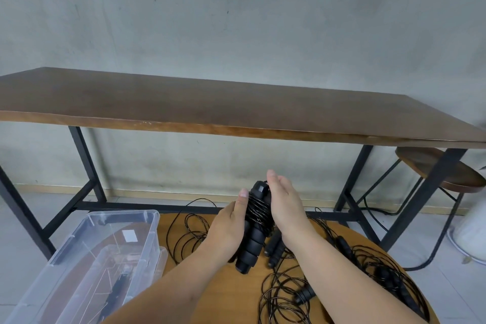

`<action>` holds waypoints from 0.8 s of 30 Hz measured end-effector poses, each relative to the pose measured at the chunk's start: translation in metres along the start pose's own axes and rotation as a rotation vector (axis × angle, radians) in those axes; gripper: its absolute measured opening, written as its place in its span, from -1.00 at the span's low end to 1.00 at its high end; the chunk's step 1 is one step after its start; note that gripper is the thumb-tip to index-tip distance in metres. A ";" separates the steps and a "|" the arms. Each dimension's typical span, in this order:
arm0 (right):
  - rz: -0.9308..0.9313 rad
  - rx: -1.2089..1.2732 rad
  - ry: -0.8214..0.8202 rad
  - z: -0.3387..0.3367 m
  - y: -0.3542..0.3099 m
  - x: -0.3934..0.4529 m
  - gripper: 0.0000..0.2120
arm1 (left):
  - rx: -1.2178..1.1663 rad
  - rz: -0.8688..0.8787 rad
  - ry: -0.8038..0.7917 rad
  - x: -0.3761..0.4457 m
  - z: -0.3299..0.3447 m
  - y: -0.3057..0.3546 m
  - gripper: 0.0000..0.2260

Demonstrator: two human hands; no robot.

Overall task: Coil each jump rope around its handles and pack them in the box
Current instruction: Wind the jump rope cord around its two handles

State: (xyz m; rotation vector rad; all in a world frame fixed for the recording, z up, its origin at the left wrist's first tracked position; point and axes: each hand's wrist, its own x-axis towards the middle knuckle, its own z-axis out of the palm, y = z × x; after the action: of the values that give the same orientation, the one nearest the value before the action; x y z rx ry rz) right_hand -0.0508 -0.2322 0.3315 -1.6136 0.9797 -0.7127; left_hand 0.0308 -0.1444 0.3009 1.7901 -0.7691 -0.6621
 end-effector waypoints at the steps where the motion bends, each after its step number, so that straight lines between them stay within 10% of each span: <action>1: 0.048 0.046 -0.018 -0.001 0.002 0.001 -0.62 | -0.020 -0.017 -0.020 0.002 0.000 -0.001 -0.50; 9: 0.269 0.377 0.012 -0.013 0.015 0.004 -0.52 | -0.189 -0.111 -0.101 0.002 0.005 -0.011 -0.48; 24: 0.257 0.195 -0.194 -0.035 0.051 -0.006 -0.57 | -0.199 -0.150 -0.035 0.001 0.038 -0.020 -0.52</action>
State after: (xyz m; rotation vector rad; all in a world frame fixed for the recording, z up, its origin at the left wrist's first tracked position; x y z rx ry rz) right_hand -0.0951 -0.2481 0.2909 -1.3300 0.9242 -0.4514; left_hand 0.0070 -0.1620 0.2697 1.6680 -0.5746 -0.8412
